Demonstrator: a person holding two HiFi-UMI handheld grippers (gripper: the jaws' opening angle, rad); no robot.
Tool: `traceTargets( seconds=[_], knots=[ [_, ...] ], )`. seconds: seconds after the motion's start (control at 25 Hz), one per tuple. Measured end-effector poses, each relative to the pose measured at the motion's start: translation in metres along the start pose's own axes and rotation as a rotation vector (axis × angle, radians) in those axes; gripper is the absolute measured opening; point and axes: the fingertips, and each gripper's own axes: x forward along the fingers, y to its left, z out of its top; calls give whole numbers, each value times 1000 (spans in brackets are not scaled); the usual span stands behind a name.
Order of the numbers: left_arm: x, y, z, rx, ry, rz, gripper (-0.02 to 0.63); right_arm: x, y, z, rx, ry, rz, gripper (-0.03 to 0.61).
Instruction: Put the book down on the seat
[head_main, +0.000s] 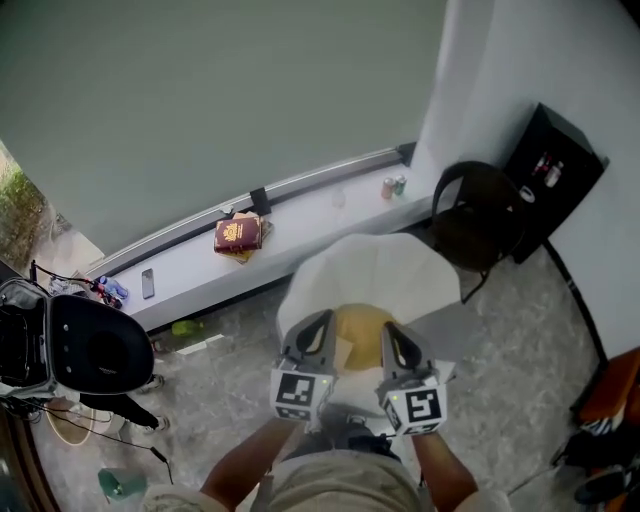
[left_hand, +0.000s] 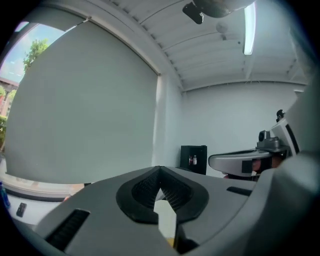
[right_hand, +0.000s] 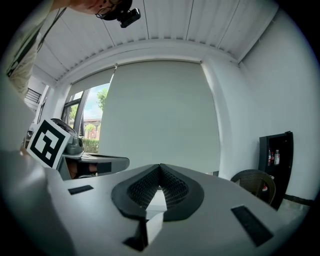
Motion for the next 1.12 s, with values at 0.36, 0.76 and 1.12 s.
traceTargets(
  seconds=[0.36, 0.76, 1.12],
  knots=[
    [0, -16, 17, 101, -23, 2, 8, -18, -22, 14, -1, -5, -85, 3],
    [-1, -12, 34, 99, -41, 7, 8, -15, -32, 36, -32, -80, -97, 3],
    [6, -29, 31, 118, -52, -20, 8, -22, -43, 31, -35, -73, -101, 3]
  ],
)
